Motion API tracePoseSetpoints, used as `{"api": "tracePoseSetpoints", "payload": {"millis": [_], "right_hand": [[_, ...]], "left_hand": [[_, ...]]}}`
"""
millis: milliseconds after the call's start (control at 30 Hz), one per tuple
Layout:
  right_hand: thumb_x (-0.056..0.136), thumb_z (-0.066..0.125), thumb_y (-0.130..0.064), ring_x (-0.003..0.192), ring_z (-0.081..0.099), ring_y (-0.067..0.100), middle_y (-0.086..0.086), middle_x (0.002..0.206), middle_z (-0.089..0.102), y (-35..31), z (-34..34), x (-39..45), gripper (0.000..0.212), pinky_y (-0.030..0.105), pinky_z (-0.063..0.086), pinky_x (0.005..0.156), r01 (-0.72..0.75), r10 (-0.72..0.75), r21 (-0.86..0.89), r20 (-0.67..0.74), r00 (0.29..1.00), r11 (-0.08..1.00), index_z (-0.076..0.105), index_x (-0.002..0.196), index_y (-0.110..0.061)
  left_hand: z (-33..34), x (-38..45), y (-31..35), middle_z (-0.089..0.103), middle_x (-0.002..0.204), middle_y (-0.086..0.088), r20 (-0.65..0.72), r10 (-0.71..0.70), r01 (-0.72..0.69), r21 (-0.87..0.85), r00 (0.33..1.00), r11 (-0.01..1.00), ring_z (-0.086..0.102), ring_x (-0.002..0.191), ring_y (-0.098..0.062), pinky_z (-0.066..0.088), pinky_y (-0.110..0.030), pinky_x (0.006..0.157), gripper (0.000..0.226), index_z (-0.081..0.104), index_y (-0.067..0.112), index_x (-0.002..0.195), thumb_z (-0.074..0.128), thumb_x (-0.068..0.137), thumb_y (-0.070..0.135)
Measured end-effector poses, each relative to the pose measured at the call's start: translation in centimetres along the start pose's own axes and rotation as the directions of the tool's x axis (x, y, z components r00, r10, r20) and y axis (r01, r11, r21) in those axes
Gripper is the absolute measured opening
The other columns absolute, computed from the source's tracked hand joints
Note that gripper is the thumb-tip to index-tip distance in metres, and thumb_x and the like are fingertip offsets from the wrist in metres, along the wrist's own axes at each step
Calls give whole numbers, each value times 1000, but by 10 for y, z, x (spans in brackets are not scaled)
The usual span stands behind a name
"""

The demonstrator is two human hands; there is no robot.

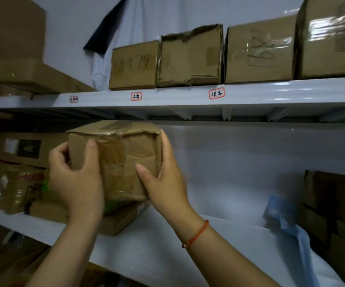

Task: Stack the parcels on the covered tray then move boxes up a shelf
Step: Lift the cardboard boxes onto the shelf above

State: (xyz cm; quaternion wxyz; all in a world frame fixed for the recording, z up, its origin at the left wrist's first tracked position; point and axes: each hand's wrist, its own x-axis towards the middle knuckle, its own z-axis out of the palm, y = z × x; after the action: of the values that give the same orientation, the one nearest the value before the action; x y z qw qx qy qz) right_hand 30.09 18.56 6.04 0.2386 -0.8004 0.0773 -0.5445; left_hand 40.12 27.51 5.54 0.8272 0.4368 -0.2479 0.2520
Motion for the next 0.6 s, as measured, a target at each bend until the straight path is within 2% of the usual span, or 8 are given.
{"api": "tracePoseSetpoints", "payload": {"millis": [67, 133, 233, 267, 333, 433, 500, 600], "right_hand": [[88, 64, -33, 136, 40, 10, -15, 151, 34, -18, 13, 6, 84, 43, 42, 108, 38, -40, 45, 27, 999, 998, 6, 147, -51], [88, 63, -34, 138, 38, 13, -15, 153, 32, -35, 26, 15, 84, 46, 39, 110, 73, -77, 66, 61, 995, 995, 5, 146, -52], [90, 62, -35, 138, 37, 14, -14, 155, 29, -57, 43, 31, 83, 45, 37, 111, 129, -132, 39, 106, 986, 991, 4, 148, -48], [90, 62, -35, 139, 36, 14, -14, 155, 29, -63, 50, 38, 83, 45, 37, 111, 153, -157, 43, 108, 982, 987, 4, 149, -47], [90, 62, -34, 139, 36, 13, -14, 156, 28, -74, 62, 51, 83, 44, 37, 112, 193, -197, 55, 90, 976, 980, 5, 149, -47], [90, 62, -33, 140, 36, 13, -12, 155, 31, -84, 84, 72, 82, 44, 36, 112, 214, -220, 101, 58, 974, 972, 6, 148, -49], [88, 63, -32, 139, 37, 13, -11, 154, 34, -89, 97, 85, 81, 45, 37, 112, 239, -243, 137, 11, 970, 961, 9, 147, -50], [85, 61, -33, 138, 40, 12, -11, 152, 37, -97, 113, 106, 80, 44, 39, 110, 298, -292, 137, -64, 954, 945, 13, 146, -47]], "left_hand": [[-15, 24, -5, 60, 116, 12, -63, 33, -32, 6, 997, 999, 62, 102, -9, 52, -30, 79, 46, 52, 34, 116, 53, 82, 65], [-28, 57, -25, 66, 114, 8, -108, 25, -22, 27, 994, 999, 67, 98, -10, 57, -40, 77, 56, 56, 38, 114, 48, 77, 79], [-41, 93, -54, 71, 102, 3, -177, 13, -11, 12, 984, 1000, 71, 86, -24, 59, -53, 69, 59, 62, 36, 107, 46, 74, 83], [-45, 100, -41, 70, 101, 4, -221, 41, -36, 25, 974, 999, 71, 87, -20, 59, -50, 72, 55, 62, 36, 106, 48, 76, 80], [-50, 107, -2, 67, 106, 10, -283, 111, -114, 5, 953, 993, 66, 95, -7, 58, -35, 80, 46, 59, 32, 109, 51, 82, 70], [-51, 122, 21, 62, 107, 13, -298, 198, -212, -14, 934, 977, 62, 99, -5, 54, -27, 84, 37, 56, 27, 113, 56, 84, 50], [-51, 135, 27, 59, 99, 17, -299, 212, -227, -14, 930, 974, 61, 93, -3, 53, -21, 81, 35, 57, 23, 112, 55, 85, 45], [-46, 158, 30, 53, 89, 23, -308, 231, -248, -18, 923, 968, 55, 80, 7, 46, -4, 68, 30, 58, 18, 112, 57, 89, 37]]}}
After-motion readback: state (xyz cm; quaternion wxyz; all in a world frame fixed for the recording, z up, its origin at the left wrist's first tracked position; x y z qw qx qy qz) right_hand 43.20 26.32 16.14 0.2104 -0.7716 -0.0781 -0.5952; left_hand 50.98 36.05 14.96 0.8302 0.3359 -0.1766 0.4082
